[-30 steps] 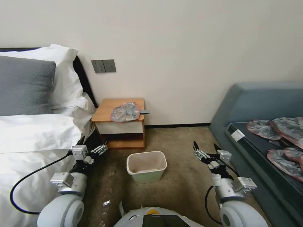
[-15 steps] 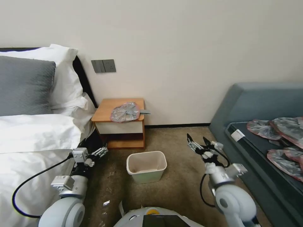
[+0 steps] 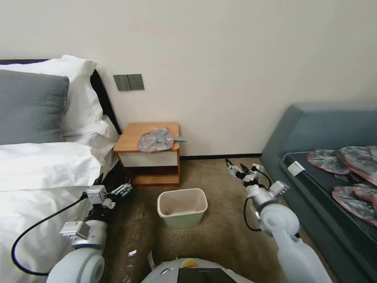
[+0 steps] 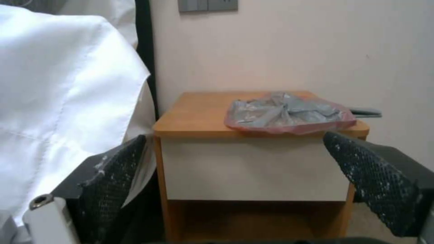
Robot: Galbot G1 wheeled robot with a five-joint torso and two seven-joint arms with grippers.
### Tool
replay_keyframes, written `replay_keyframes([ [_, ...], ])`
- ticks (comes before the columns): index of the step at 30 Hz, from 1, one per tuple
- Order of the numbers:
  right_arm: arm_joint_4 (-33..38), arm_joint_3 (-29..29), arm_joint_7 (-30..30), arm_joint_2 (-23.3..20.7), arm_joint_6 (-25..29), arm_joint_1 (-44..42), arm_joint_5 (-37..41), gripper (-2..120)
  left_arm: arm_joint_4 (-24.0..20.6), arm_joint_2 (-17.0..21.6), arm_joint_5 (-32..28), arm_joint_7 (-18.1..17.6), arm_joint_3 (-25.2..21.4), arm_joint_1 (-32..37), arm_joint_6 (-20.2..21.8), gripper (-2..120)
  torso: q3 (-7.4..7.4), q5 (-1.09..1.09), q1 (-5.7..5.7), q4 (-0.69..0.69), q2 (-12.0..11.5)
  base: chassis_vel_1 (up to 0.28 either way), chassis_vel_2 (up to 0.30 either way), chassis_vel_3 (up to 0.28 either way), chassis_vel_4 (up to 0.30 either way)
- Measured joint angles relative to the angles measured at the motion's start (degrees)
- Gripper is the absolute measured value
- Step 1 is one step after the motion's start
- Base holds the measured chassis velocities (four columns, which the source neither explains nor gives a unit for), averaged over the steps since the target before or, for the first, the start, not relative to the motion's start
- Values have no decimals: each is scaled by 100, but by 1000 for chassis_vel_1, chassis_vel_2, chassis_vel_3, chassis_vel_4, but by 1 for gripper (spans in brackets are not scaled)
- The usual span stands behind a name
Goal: Pick up the garbage bag from the table and place it over the trash can.
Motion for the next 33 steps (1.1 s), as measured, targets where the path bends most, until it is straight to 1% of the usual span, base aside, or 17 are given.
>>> replay_keyframes([
  [2, -103, -73, 13, -15, 0, 134, 139, 100, 0, -14, 9, 0, -3, 2, -1, 100, 0, 0, 0, 1, 0, 0, 0, 0, 0],
  [5, -543, -421, 27, -43, 26, 698, 454, 100, -5, -88, 26, 3, -13, 18, -3, 100, 0, -1, 0, 1, 0, 0, 0, 0, 0],
  [7, -577, -451, 29, -44, 31, 743, 478, 100, -6, -97, 28, 3, -16, 20, -3, 100, 0, -1, 0, 1, 0, 0, 0, 0, 0],
  [9, -880, -729, 105, -28, 75, 1154, 756, 100, -13, -149, 33, 3, -37, 23, -3, 100, 0, -1, 0, 1, 0, 0, 0, 0, 0],
  [10, -880, -729, 105, -28, 75, 1154, 756, 100, -13, -149, 33, 3, -37, 23, -3, 100, 0, -1, 0, 1, 0, 0, 0, 0, 0],
  [13, -1284, -1043, 211, 71, 80, 1665, 1378, 100, -40, -182, 32, 6, -57, 26, -3, 100, 0, -2, 0, 0, 0, 0, 0, 0, 0],
  [14, -1396, -1107, 223, 106, 73, 1781, 1557, 100, -42, -183, 33, 8, -58, 27, -3, 100, 0, -2, 0, 0, 0, 0, 0, 0, 0],
  [15, -1396, -1107, 223, 106, 73, 1781, 1557, 100, -42, -183, 33, 8, -58, 27, -3, 100, 0, -2, 0, 0, 0, 0, 0, 0, 0],
  [17, -1723, -1240, 257, 212, 36, 2092, 2047, 100, -51, -186, 45, 14, -58, 31, -3, 100, 0, -1, 0, 0, 0, 0, 0, 0, 0],
  [18, -1723, -1240, 257, 212, 36, 2092, 2047, 100, -51, -186, 45, 14, -58, 31, -3, 100, 0, -1, 0, 0, 0, 0, 0, 0, 0],
  [19, -1922, -1299, 266, 290, 14, 2274, 2328, 100, -58, -191, 50, 18, -58, 41, -3, 100, 0, -1, 0, 1, 0, 0, 0, 0, 0],
  [22, -2378, -1373, 274, 496, -94, 2690, 2837, 100, -75, -207, 68, 22, -69, 65, -19, 100, 0, -2, 0, 0, 0, 0, 0, 0, 0],
  [23, -2378, -1373, 274, 496, -94, 2690, 2837, 100, -75, -207, 68, 22, -69, 65, -19, 100, 0, -2, 0, 0, 0, 0, 0, 0, 0],
  [27, -2992, -1479, 334, 862, -191, 3224, 3267, 100, -132, -246, 65, 23, -142, 60, -32, 100, 0, -2, 0, 1, 0, 0, 0, 0, 0],
  [28, -2992, -1479, 334, 862, -191, 3224, 3267, 100, -132, -246, 65, 23, -142, 60, -32, 100, 0, -2, 0, 1, 0, 0, 0, 0, 0],
  [32, -3645, -1600, 302, 1192, -235, 3614, 3319, 100, -153, -268, 61, 23, -170, 78, -33, 100, 0, -2, 0, 1, 0, 0, 0, 0, 0],
  [33, -3645, -1600, 302, 1192, -235, 3614, 3319, 100, -153, -268, 61, 23, -170, 78, -33, 100, 0, -2, 0, 1, 0, 0, 0, 0, 0],
])
